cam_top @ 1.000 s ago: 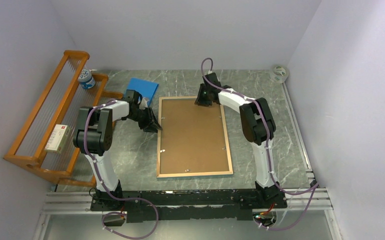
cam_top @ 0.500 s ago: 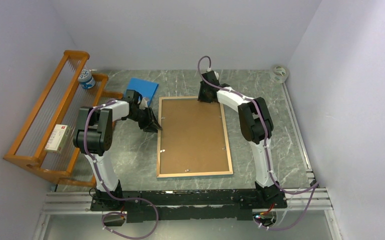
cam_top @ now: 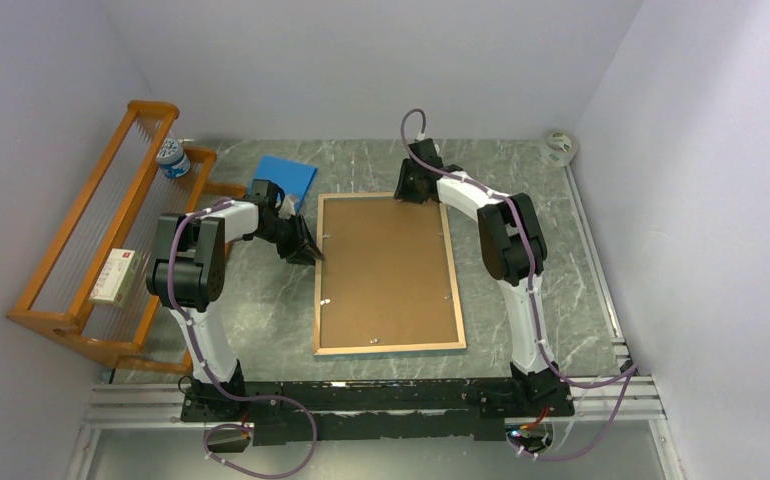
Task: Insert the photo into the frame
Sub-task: Install the photo frame at the center of the board.
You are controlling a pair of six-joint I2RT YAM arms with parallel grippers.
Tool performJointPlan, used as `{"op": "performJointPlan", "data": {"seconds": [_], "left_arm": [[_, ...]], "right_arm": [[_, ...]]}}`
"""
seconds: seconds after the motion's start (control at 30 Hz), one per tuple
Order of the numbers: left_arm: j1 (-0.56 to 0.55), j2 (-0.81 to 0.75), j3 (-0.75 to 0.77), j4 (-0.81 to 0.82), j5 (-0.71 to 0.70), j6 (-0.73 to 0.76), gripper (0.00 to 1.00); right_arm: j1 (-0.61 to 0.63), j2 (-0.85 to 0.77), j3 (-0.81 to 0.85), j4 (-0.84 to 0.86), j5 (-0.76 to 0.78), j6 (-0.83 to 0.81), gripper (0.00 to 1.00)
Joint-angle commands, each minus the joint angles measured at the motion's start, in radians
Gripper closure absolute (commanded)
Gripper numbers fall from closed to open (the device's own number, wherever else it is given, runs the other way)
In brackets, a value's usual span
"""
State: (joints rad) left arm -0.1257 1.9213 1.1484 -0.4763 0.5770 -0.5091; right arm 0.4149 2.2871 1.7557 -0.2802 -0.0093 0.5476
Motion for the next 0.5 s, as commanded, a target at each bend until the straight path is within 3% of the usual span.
{"op": "performJointPlan", "data": {"seconds": [0.0, 0.17, 0.47], "left_arm": [[-0.009, 0.002, -0.021, -0.031, -0.07, 0.03, 0.66], [-0.008, 0.005, -0.026, -0.022, -0.06, 0.024, 0.66], [-0.008, 0.013, -0.025, -0.022, -0.052, 0.024, 0.66]], "right_arm": [[-0.003, 0.016, -0.018, 0.004, -0.062, 0.094, 0.65], [-0.009, 0.02, 0.017, -0.089, -0.02, 0.21, 0.62], [-0.019, 0.078, -0.014, -0.061, -0.116, 0.371, 0.73]]}}
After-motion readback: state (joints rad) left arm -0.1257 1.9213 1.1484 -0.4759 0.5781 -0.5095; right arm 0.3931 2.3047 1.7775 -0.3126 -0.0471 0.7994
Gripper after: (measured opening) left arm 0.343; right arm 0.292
